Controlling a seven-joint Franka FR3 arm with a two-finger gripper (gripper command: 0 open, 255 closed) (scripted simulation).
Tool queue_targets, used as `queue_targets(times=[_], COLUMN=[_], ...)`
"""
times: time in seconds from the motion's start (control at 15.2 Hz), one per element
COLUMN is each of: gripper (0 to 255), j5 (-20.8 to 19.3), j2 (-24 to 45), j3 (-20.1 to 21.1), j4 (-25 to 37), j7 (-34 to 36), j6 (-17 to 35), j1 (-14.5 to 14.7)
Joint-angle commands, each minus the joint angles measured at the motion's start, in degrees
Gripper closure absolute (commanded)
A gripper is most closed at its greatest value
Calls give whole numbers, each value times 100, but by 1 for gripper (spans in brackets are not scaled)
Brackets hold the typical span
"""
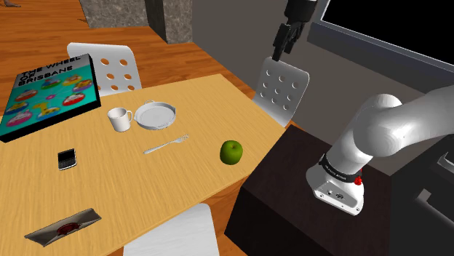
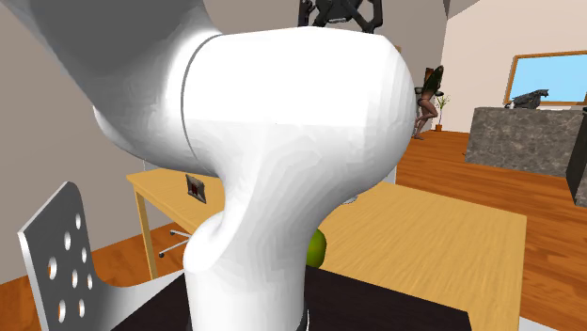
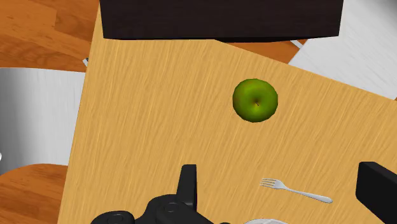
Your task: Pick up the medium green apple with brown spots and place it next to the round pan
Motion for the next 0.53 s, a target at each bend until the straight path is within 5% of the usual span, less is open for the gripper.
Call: queue_targets(times=[0.0, 0.46], gripper=[0, 0], j5=[0, -64], j2=[0, 808], j3=[0, -84], j4=[0, -662], j7=[0, -858], j6=[0, 1171], j1=[0, 329])
